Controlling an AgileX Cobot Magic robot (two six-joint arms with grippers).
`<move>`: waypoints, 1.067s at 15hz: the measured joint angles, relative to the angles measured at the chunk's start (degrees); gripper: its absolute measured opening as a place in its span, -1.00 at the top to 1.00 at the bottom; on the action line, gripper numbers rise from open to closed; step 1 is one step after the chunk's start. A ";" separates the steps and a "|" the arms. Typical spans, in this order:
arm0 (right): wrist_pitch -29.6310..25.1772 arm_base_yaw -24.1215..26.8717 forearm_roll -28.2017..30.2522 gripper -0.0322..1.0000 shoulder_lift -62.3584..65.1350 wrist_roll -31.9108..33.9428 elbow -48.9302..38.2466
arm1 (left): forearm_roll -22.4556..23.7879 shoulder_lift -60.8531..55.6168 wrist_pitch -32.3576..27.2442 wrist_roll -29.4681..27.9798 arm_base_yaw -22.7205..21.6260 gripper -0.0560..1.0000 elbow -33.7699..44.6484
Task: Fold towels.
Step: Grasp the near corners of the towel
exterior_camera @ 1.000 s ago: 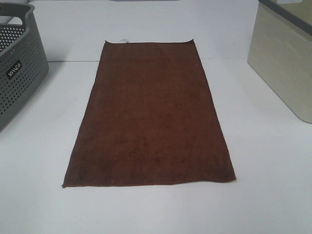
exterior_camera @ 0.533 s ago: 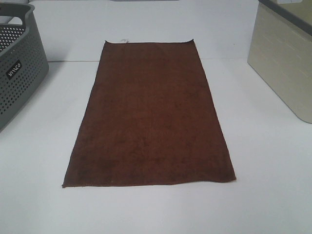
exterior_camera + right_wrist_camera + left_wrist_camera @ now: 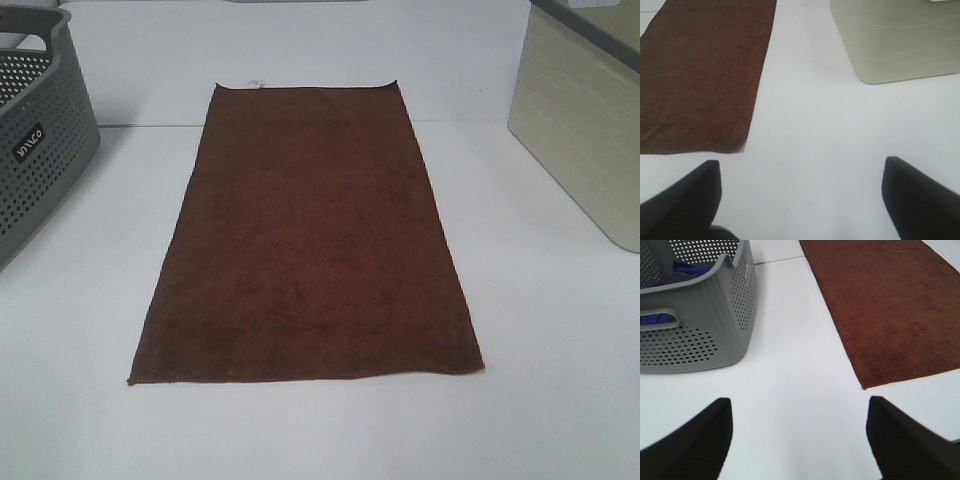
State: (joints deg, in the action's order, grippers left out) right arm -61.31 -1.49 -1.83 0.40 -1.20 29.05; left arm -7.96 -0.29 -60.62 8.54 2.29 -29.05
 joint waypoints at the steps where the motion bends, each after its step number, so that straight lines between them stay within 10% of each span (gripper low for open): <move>1: 0.00 0.00 0.00 -0.65 0.00 0.00 0.00 | 0.00 0.00 0.00 0.00 0.00 -0.45 0.00; 5: 0.00 0.00 0.52 -0.65 -0.34 0.00 0.00 | -0.23 0.57 2.98 -0.17 0.00 -0.45 -0.74; 9: 0.46 0.00 1.49 -0.61 -11.52 1.66 0.06 | -4.01 9.74 22.12 -6.82 0.00 -0.45 0.63; 16: 11.34 0.00 -4.58 -0.57 -40.68 1.78 4.70 | -22.23 46.87 26.24 -5.56 0.00 -0.45 2.06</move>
State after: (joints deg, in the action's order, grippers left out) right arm -49.96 -1.49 -6.42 -40.28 0.57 33.75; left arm -30.19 46.58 -34.38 2.98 2.29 -26.99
